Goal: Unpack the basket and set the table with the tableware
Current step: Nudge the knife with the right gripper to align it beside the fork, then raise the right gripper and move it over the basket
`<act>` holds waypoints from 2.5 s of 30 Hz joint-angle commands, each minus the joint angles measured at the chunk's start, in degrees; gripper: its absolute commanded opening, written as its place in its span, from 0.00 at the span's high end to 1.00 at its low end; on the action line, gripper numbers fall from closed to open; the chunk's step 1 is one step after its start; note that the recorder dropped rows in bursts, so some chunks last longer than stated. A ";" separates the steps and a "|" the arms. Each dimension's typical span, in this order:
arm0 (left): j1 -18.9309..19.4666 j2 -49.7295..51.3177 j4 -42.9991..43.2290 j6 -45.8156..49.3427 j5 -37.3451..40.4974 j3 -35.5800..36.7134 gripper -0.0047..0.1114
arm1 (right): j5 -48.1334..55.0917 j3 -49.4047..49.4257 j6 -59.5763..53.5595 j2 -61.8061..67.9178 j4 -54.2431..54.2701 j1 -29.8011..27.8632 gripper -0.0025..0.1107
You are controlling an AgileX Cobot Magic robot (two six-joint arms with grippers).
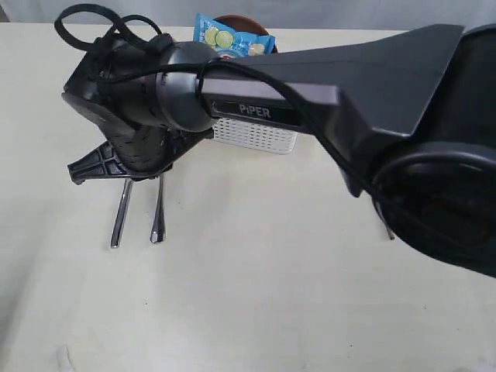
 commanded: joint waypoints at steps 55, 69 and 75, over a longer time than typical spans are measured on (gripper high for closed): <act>-0.29 -0.15 0.47 -0.24 -0.61 0.18 0.96 | -2.88 -0.16 11.47 5.95 9.92 -1.73 0.98; -0.29 -0.15 0.47 -0.24 -0.61 0.18 0.96 | -2.88 -0.16 16.89 5.95 5.51 -0.77 0.98; -0.29 -0.15 0.47 -0.24 -0.61 0.18 0.96 | -3.03 -0.16 16.16 5.95 4.85 -0.77 0.98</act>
